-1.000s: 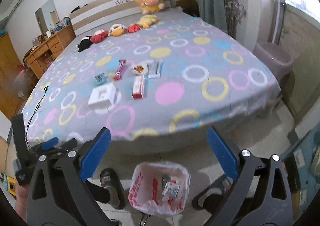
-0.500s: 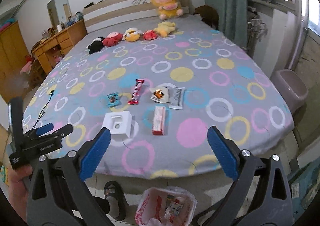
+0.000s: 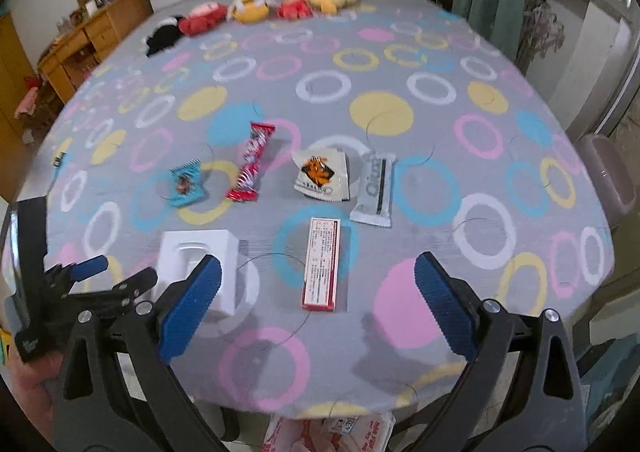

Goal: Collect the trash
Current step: 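Grasp the red-and-white box with the right tool while the left tool grasps the white tray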

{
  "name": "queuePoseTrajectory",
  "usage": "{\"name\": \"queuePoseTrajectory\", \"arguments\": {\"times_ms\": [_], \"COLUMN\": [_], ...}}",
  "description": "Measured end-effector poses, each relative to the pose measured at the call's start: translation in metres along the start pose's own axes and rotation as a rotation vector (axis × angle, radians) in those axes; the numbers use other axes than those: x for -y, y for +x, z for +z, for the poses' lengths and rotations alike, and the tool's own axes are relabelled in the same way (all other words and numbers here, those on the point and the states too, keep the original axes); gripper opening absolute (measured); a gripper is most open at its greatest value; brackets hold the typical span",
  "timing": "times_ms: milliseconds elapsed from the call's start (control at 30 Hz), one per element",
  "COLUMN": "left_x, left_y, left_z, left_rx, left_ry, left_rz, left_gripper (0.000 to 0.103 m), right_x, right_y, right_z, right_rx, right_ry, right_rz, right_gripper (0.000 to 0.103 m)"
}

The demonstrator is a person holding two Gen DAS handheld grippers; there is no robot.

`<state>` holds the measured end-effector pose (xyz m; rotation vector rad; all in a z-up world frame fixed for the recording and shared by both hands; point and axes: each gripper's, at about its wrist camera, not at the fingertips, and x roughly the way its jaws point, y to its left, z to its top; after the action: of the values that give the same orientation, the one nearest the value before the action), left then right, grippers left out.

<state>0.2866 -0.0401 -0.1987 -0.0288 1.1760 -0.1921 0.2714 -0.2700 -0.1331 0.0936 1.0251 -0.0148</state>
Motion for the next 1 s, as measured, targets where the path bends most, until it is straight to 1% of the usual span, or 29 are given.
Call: {"name": "queuePoseTrajectory", "arguments": {"times_ms": [167, 233, 300, 367, 433, 567, 667, 700, 767, 800, 833, 867, 900, 933, 967, 1000], "left_x": [-0.005, -0.003, 0.000, 0.001, 0.001, 0.002, -0.001, -0.002, -0.004, -0.005, -0.005, -0.005, -0.005, -0.006, -0.005, -0.004], "left_y": [0.027, 0.031, 0.036, 0.042, 0.048, 0.060, 0.062, 0.063, 0.064, 0.063, 0.063, 0.064, 0.063, 0.061, 0.060, 0.058], "left_z": [0.002, 0.002, 0.002, 0.000, -0.001, 0.002, 0.002, 0.002, 0.002, 0.002, 0.002, 0.003, 0.002, 0.003, 0.003, 0.003], "left_rx": [-0.041, -0.045, -0.052, -0.055, -0.066, -0.086, -0.084, -0.084, -0.081, -0.075, -0.071, -0.070, -0.068, -0.065, -0.064, -0.064], "left_ry": [-0.019, -0.013, 0.000, 0.010, 0.000, -0.013, -0.027, -0.030, -0.041, -0.044, -0.046, -0.052, -0.061, -0.063, -0.060, -0.054], "left_rz": [-0.005, -0.012, -0.001, 0.024, 0.019, 0.036, 0.040, 0.039, 0.036, 0.032, 0.029, 0.023, 0.019, 0.019, 0.012, -0.010], "left_gripper": [0.095, 0.095, 0.095, 0.095, 0.095, 0.095, 0.095, 0.095, 0.095, 0.095, 0.094, 0.088, 0.079, 0.074, 0.061, 0.051], "right_x": [0.000, 0.002, 0.004, 0.006, 0.006, 0.005, 0.006, 0.006, 0.004, 0.003, 0.002, 0.002, 0.002, 0.002, 0.001, 0.000], "right_y": [0.049, 0.067, 0.081, 0.092, 0.102, 0.115, 0.123, 0.126, 0.130, 0.132, 0.133, 0.133, 0.132, 0.132, 0.131, 0.130], "right_z": [0.001, 0.000, -0.003, -0.005, -0.009, -0.015, -0.021, -0.023, -0.025, -0.027, -0.028, -0.029, -0.029, -0.030, -0.030, -0.031], "right_rx": [-0.070, -0.104, -0.126, -0.150, -0.170, -0.196, -0.217, -0.223, -0.233, -0.239, -0.242, -0.238, -0.234, -0.233, -0.233, -0.232], "right_ry": [0.006, 0.021, 0.031, 0.037, 0.041, 0.030, 0.031, 0.029, 0.014, 0.002, 0.000, 0.004, 0.007, 0.005, 0.001, -0.005], "right_rz": [-0.011, -0.018, -0.023, -0.027, -0.029, -0.044, -0.051, -0.052, -0.057, -0.068, -0.073, -0.072, -0.069, -0.068, -0.069, -0.077], "right_gripper": [0.095, 0.095, 0.095, 0.095, 0.095, 0.095, 0.094, 0.091, 0.076, 0.060, 0.058, 0.057, 0.051, 0.039, 0.033, 0.032]}}
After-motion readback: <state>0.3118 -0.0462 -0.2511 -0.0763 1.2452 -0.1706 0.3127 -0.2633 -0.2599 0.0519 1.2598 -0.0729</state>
